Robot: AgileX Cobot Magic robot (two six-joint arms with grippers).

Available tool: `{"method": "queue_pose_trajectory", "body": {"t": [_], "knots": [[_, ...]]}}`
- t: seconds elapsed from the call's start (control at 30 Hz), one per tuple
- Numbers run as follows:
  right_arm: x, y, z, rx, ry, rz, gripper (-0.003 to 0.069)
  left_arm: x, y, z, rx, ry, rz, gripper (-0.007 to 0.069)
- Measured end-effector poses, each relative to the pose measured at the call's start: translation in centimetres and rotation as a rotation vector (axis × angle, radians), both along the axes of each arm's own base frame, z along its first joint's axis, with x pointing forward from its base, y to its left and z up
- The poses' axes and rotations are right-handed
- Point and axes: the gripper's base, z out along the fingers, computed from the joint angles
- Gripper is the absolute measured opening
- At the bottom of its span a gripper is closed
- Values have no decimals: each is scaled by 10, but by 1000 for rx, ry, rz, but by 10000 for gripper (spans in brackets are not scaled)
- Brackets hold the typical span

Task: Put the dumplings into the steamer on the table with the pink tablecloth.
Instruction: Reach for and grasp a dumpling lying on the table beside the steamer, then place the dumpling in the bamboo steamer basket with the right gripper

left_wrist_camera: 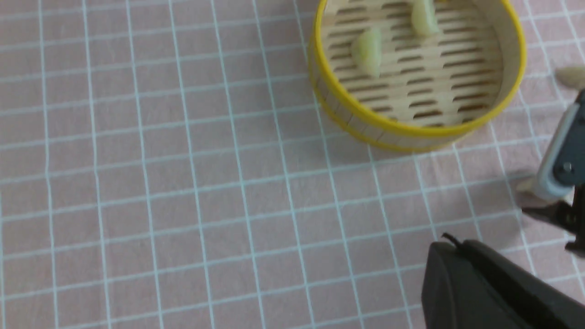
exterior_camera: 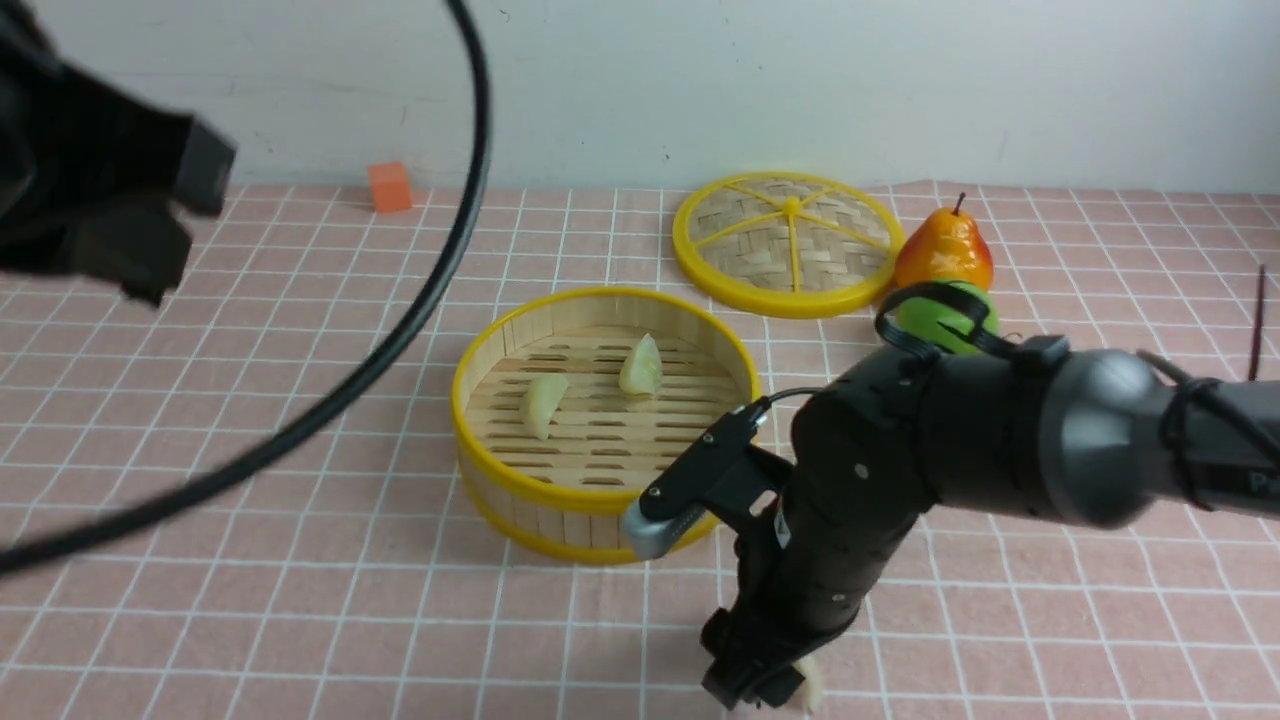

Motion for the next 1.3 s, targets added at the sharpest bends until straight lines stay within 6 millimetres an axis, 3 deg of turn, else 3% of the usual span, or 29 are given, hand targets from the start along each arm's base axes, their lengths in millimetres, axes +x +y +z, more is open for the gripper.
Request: {"method": "queue_pose_trajectory", "body": {"t": [0.07, 0.17, 0.23, 0.3, 0.5, 0.63, 0.7, 0.83, 0.93, 1.1, 1.17, 1.27, 1.3], "knots": [[1, 1, -4, 2, 7, -7, 469, -20, 9, -11, -2, 8, 5, -14], [1, 2, -3, -1, 10, -6, 267, -47, 21, -21, -11, -6, 7, -14], [2, 1, -1, -15, 11, 2, 199, -60, 26, -23, -21, -24, 7, -14], [2, 2, 6, -24, 16, 5, 209, -70, 31, -23, -30, -45, 7, -14], [18, 15, 81, 45, -60, 5, 215, -106, 46, -15, -81, -154, 9, -14], [39, 33, 128, 159, -191, 1, 215, -113, 50, -13, -92, -179, 9, -14], [48, 40, 135, 191, -228, -1, 215, -113, 50, -13, -92, -179, 9, -14], [74, 61, 123, 231, -265, -17, 215, -113, 50, -13, -92, -179, 9, -14], [95, 78, 88, 223, -252, -22, 215, -113, 50, -13, -92, -179, 9, -14], [114, 93, 42, 209, -235, -24, 216, -113, 50, -13, -92, -179, 9, -14], [118, 97, 27, 200, -221, -30, 242, -113, 50, -13, -92, -179, 9, -14], [119, 98, 25, 206, -216, -51, 292, -113, 50, -13, -92, -179, 9, -14], [120, 98, 28, 209, -215, -66, 357, -113, 50, -13, -92, -179, 9, -14]]}}
